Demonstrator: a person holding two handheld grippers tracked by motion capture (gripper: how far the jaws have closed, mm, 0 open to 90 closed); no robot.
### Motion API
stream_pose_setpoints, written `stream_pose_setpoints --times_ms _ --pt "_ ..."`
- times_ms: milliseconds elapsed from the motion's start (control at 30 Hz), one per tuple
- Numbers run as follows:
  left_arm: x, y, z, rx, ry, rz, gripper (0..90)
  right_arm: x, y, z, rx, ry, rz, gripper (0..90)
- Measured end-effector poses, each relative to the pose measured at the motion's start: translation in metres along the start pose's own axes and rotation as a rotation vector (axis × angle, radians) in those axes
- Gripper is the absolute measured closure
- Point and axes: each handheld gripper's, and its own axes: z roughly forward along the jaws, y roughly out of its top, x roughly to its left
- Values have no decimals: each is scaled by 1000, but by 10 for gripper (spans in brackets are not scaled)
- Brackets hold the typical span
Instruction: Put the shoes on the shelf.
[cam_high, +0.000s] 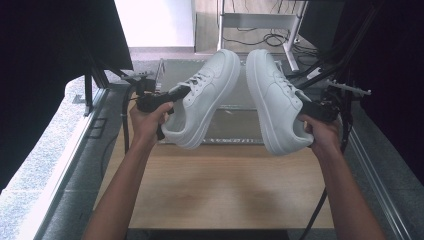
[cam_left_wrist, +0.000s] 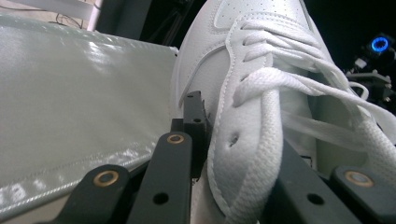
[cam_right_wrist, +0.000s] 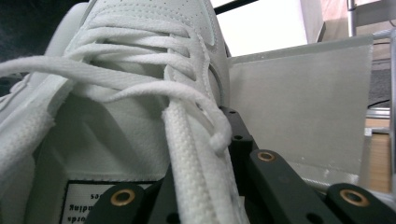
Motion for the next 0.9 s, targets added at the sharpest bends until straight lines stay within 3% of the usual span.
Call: stream_pose_setpoints --times_ms 133,267,367,667,767,900 --pt "1 4 4 -1 -4 -11 816 1 5 6 6 -19 0 869" --pt "-4 12 10 13 49 41 817 1 10 11 7 -32 0 867" --pt "-3 16 13 18 56 46 817 1 11 14 4 -35 6 867" --pt "5 24 22 21 51 -5 818 -2 18 26 0 -64 26 867" --pt "7 30 28 19 72 -35 817 -4 24 34 8 -83 33 867" --pt "8 41 37 23 121 -27 817 -4 30 43 12 -121 31 867"
